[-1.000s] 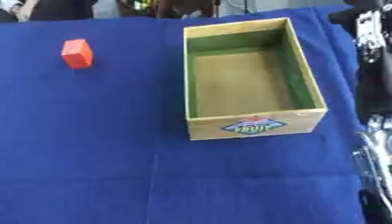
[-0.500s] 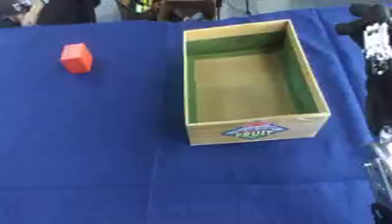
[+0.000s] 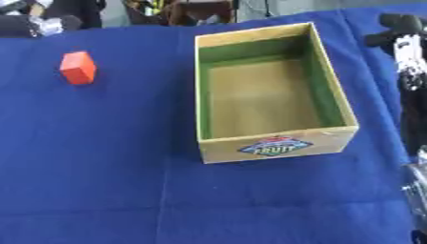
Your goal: Pick up objects on the table and place them in the box.
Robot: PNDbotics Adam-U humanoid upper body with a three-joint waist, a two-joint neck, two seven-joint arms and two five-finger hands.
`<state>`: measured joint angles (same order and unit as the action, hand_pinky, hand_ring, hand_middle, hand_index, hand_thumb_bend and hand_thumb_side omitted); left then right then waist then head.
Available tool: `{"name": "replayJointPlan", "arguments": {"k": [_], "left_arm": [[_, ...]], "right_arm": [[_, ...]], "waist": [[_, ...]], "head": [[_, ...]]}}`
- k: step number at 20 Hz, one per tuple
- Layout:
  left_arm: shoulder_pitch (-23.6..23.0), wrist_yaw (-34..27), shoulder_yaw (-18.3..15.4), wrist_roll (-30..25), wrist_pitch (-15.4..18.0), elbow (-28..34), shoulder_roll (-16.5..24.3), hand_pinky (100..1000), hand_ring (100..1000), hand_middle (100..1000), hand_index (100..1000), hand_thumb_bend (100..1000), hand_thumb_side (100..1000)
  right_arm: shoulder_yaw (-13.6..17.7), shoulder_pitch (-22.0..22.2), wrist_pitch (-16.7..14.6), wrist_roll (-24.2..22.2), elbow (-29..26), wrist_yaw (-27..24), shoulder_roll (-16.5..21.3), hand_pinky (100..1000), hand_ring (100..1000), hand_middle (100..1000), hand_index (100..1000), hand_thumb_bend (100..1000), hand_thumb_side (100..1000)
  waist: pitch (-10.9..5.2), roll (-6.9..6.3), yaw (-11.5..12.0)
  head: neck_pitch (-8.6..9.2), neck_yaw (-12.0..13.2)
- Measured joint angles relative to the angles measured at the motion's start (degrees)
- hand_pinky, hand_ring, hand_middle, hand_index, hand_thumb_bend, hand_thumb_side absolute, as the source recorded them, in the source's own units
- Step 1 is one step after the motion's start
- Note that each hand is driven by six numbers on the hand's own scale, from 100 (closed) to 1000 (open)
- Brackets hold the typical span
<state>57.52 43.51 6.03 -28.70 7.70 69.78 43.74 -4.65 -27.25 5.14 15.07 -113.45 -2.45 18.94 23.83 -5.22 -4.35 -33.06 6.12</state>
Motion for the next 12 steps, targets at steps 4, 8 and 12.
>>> {"name": "replayJointPlan", "arguments": {"k": [4,8,12], "left_arm": [[0.57,1.78,0.11,-3.39,1.20,-1.43,-0.01,858,957,1000,1000,758,976],[0.91,2.55,0.11,-6.17,2.28,-2.11,-0.01,887,973,1000,1000,763,969],[0.91,1.89,0.12,-9.40,3.14,-2.13,0.01,903,969,1000,1000,757,943]], "right_arm": [[-0.05,-0.01,0.14,-0.14,0.00,-0.13,0.05,929,746,552,748,100,679],[-0.31,-0.01,0.35,-0.20,0.00,-0.20,0.18,930,743,549,744,100,669],[-0.32,-0.01,0.70,-0.13,0.00,-0.36,0.43,930,742,548,742,100,664]], "waist": [[0.38,-0.27,-0.35],[0.76,-0.35,-0.54],[0.93,-0.50,-0.54]], "head": [[0.46,0.32],[0.65,0.35],[0.96,0.35]]}}
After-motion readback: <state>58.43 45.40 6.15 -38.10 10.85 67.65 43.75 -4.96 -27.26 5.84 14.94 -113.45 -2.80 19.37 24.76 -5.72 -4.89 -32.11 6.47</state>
